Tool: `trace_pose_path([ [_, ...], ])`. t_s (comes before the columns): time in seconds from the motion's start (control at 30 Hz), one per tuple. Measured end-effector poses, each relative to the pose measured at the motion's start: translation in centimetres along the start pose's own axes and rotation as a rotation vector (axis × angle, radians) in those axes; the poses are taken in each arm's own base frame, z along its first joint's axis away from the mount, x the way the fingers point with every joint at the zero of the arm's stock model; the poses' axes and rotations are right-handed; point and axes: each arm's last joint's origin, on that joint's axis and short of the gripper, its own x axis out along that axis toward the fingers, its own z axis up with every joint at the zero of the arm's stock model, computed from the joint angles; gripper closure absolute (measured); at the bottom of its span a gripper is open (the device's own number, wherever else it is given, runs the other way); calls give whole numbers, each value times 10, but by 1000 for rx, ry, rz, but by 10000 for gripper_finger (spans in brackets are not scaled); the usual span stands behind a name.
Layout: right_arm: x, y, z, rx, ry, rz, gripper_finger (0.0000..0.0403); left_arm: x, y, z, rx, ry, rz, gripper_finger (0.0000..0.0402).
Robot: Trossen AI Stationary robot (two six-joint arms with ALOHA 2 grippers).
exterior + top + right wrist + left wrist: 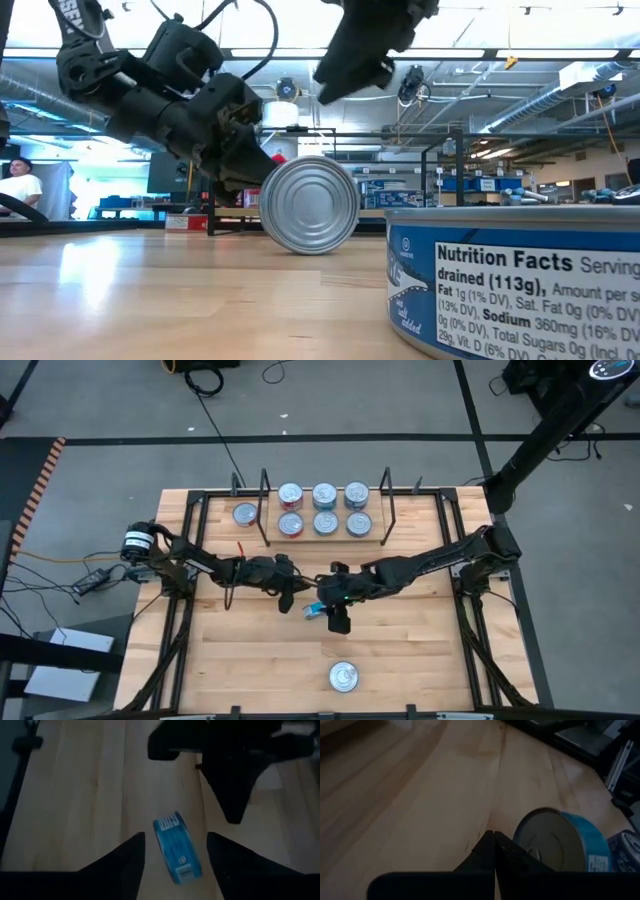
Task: Stack canned seafood by type on shelf
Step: Stack the light blue tuna can on top of the other light blue tuna can
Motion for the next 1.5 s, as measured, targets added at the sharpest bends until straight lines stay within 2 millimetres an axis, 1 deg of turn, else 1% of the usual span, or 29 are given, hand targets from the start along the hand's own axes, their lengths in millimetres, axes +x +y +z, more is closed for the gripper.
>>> trace_pose_path([
  [0.1, -1, 2, 7, -55, 19, 3, 164, -3, 3, -6, -7, 19, 9, 401],
  [0.27, 8, 1, 3, -81, 75, -6, 141, -5, 5, -10, -21, 34, 22, 401],
  [0.4, 14, 0, 0, -81, 106, 4, 130, -5, 5, -10, -20, 23, 39, 401],
  [0.73, 50, 2, -14, -94, 184, -8, 112, -5, 5, -9, -7, 17, 49, 401],
  [0.9, 56, 2, -14, -121, 161, -31, 108, -5, 5, -9, -7, 17, 49, 401],
  [1.1, 57, -5, -6, -132, 99, -25, 108, -5, 5, -9, -7, 17, 49, 401],
  [1.17, 64, -6, -6, -134, 93, -9, 108, -5, 5, -9, -7, 17, 49, 401],
  [1.33, 86, -6, -20, -138, 168, 22, 112, -5, 5, -9, -10, 15, 49, 401],
  [1.4, 88, -4, -21, -120, 175, 21, 114, -5, 5, -9, -23, 12, 48, 401],
  [1.5, 86, -2, -18, -93, 149, 25, 121, -5, 5, -8, -25, 2, 43, 401],
])
